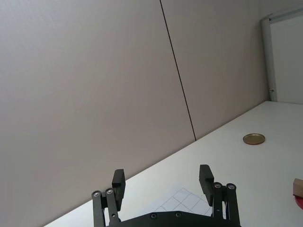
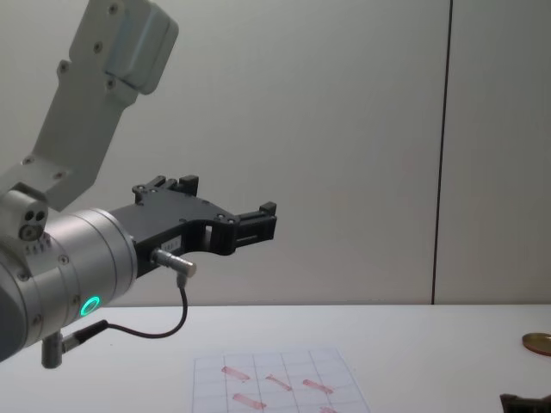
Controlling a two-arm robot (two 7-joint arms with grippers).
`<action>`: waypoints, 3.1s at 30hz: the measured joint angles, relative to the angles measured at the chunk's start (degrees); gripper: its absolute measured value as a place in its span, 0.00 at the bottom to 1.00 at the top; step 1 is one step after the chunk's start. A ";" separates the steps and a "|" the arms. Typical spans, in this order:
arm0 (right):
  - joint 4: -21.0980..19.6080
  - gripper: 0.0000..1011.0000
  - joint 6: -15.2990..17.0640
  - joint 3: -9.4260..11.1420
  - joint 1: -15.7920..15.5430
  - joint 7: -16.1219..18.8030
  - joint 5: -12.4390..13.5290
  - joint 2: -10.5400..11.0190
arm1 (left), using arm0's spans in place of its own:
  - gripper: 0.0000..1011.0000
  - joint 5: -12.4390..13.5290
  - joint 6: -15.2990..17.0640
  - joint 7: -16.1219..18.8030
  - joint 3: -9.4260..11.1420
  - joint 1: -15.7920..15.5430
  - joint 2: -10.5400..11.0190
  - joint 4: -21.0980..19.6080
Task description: Use the one hand to pick up the stamp and affix it onto the A4 paper.
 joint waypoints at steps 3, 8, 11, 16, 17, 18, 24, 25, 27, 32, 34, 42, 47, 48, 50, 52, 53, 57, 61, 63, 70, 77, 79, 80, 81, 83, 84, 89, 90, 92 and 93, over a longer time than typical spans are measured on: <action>0.46 0.86 0.05 -0.07 0.19 0.05 -0.18 -0.12 | 0.98 0.00 0.00 0.00 0.00 0.00 0.00 0.00; 1.52 0.72 0.06 -0.15 0.65 0.06 -0.51 -0.38 | 0.98 0.00 0.00 0.00 0.00 0.00 0.00 0.00; 2.05 0.62 0.05 -0.17 0.89 0.05 -0.71 -0.50 | 0.98 0.00 0.00 0.00 0.00 0.00 0.00 0.00; 2.89 0.49 0.00 -0.20 1.24 0.02 -1.05 -0.68 | 0.98 0.00 0.00 0.00 0.00 0.00 0.00 0.00; 3.00 0.42 -0.01 -0.20 1.28 0.03 -1.11 -0.71 | 0.98 0.00 0.00 0.00 0.00 0.00 0.00 0.00; 3.11 0.41 -0.02 -0.21 1.32 0.02 -1.16 -0.73 | 0.98 0.00 0.00 0.00 0.00 0.00 0.00 0.00; 3.78 0.23 -0.15 -0.28 1.60 0.12 -1.48 -0.89 | 0.98 0.00 0.00 0.00 0.00 0.00 0.00 0.00; 3.87 0.22 -0.16 -0.29 1.64 0.15 -1.51 -0.92 | 0.98 0.00 0.00 0.00 0.00 0.00 0.00 0.00; 4.08 0.20 -0.19 -0.33 1.73 0.24 -1.62 -0.98 | 0.98 0.00 0.00 0.00 0.00 0.00 0.00 0.00; 4.57 0.20 -0.20 -0.40 1.93 0.42 -1.83 -1.13 | 0.98 0.00 0.00 0.00 0.00 0.00 0.00 0.00; 4.71 0.20 -0.20 -0.42 1.98 0.45 -1.91 -1.17 | 0.98 0.00 0.00 0.00 0.00 0.00 0.00 0.00; 5.21 0.20 -0.11 -0.50 2.20 0.52 -2.31 -1.34 | 0.98 0.00 0.00 0.00 0.00 0.00 0.00 0.00; 5.23 0.20 -0.14 -0.52 2.23 0.49 -2.56 -1.38 | 0.98 0.00 0.00 0.00 0.00 0.00 0.00 0.00; 5.10 0.20 -0.17 -0.52 2.22 0.45 -2.64 -1.39 | 0.98 0.00 0.00 0.00 0.00 0.00 0.00 0.00; 4.89 0.20 -0.33 -0.51 2.21 0.41 -2.73 -1.38 | 0.98 0.00 0.00 0.00 0.00 0.00 0.00 0.00; 4.36 0.20 -0.68 -0.48 2.14 0.30 -2.87 -1.36 | 0.98 0.00 0.00 0.00 0.00 0.00 0.00 0.00; 4.07 0.20 -0.81 -0.46 2.12 0.26 -2.90 -1.34 | 0.98 0.00 0.00 0.00 0.00 0.00 0.00 0.00; 2.66 0.20 -1.55 -0.36 2.04 0.03 -3.12 -1.25 | 0.98 0.00 0.00 0.00 0.00 0.00 0.00 0.00; 0.67 0.20 -2.22 -0.18 1.95 -0.15 -3.32 -1.12 | 0.98 0.00 0.00 0.00 0.00 0.00 0.00 0.00; -0.60 0.20 -2.50 -0.11 1.95 -0.17 -3.43 -1.05 | 0.98 0.00 0.00 0.00 0.00 0.00 0.00 0.00; -4.01 0.20 -3.08 -0.10 2.21 0.81 -4.00 -1.03 | 0.98 0.00 0.00 0.00 0.00 0.00 0.00 0.00; -4.78 0.20 -3.66 -0.96 3.38 3.90 -5.64 -1.72 | 0.98 0.00 0.00 0.00 0.00 0.00 0.00 0.00; -4.53 0.20 -3.80 -1.19 3.73 4.61 -6.07 -1.93 | 0.98 0.00 0.00 0.00 0.00 0.00 0.00 0.00; -4.34 0.20 -3.88 -1.33 3.91 5.00 -6.32 -2.05 | 0.98 0.00 0.00 0.00 0.00 0.00 0.00 0.00; -3.78 0.20 -4.12 -1.71 4.38 6.04 -7.03 -2.39 | 0.98 0.00 0.00 0.00 0.00 0.00 0.00 0.00; -3.16 0.20 -4.31 -2.05 4.82 6.79 -7.61 -2.71 | 0.98 0.00 0.00 0.01 0.00 0.00 0.00 0.00; -2.84 0.20 -4.41 -2.25 5.04 7.19 -7.90 -2.89 | 0.98 0.00 0.00 0.00 0.00 0.00 0.00 0.00; 0.43 0.20 -5.34 -3.65 7.10 9.42 -10.23 -4.42 | 0.98 0.00 0.00 0.00 0.00 0.00 0.00 0.00; 1.46 0.20 -5.63 -4.01 7.70 9.91 -10.99 -4.82 | 0.98 0.00 0.00 0.00 0.00 0.00 0.00 0.00; 2.67 0.20 -5.92 -4.44 8.42 10.26 -11.67 -5.33 | 0.98 0.00 0.00 0.01 0.00 0.00 0.00 0.00; 3.76 0.20 -6.18 -4.78 9.04 10.56 -12.36 -5.77 | 0.98 0.00 0.00 0.00 0.00 0.00 0.00 0.00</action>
